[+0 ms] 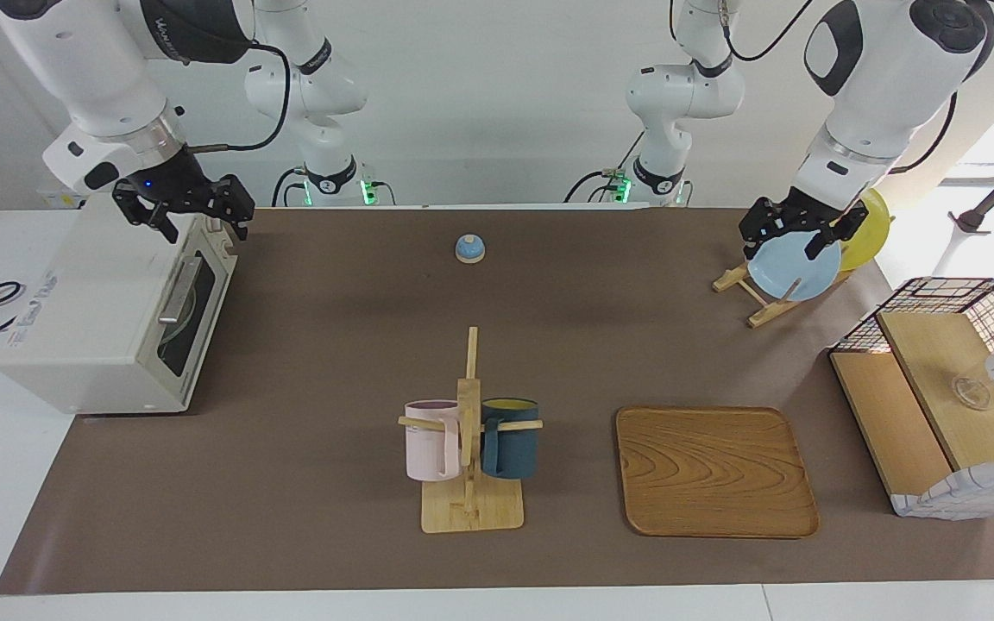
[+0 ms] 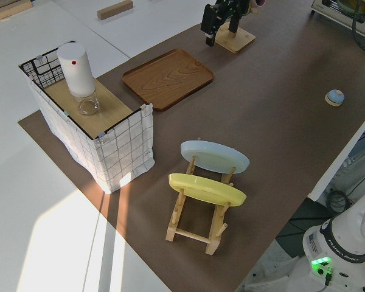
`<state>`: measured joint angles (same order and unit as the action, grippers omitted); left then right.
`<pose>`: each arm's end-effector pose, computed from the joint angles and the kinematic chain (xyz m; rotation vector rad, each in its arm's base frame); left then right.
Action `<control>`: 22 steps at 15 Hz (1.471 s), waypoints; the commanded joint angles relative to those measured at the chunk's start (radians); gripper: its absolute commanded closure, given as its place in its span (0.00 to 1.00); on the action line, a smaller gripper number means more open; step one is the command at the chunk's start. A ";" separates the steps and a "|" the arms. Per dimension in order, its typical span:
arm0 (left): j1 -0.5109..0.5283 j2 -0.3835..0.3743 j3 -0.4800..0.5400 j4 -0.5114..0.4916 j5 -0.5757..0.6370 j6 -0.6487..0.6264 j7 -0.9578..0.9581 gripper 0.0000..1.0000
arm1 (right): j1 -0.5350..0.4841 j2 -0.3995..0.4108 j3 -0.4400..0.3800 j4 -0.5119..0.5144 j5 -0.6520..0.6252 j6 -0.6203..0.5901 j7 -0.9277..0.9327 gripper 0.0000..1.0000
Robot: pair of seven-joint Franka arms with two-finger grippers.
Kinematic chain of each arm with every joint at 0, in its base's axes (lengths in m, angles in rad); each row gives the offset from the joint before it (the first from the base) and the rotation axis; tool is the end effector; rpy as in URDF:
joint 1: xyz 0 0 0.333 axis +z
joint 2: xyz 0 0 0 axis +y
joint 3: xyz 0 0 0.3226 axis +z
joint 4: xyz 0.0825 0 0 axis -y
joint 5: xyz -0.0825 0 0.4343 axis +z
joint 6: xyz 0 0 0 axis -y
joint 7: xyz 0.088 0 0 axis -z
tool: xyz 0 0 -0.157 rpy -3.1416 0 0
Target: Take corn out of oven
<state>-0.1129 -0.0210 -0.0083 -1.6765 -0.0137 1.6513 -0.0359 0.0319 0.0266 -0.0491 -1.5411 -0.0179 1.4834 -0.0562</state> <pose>0.5981 -0.0749 0.5454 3.1257 -0.1316 -0.0082 0.5994 -0.0129 0.5733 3.1221 0.0596 -0.1327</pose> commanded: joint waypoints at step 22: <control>-0.007 -0.008 0.007 0.008 0.006 -0.019 0.004 0.00 | -0.092 -0.105 -0.008 -0.353 0.012 0.342 -0.125 1.00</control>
<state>-0.1129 -0.0210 -0.0083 -1.6765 -0.0137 1.6491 -0.0359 -0.0196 -0.0395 -0.0540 -1.8251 -0.0182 1.7901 -0.1464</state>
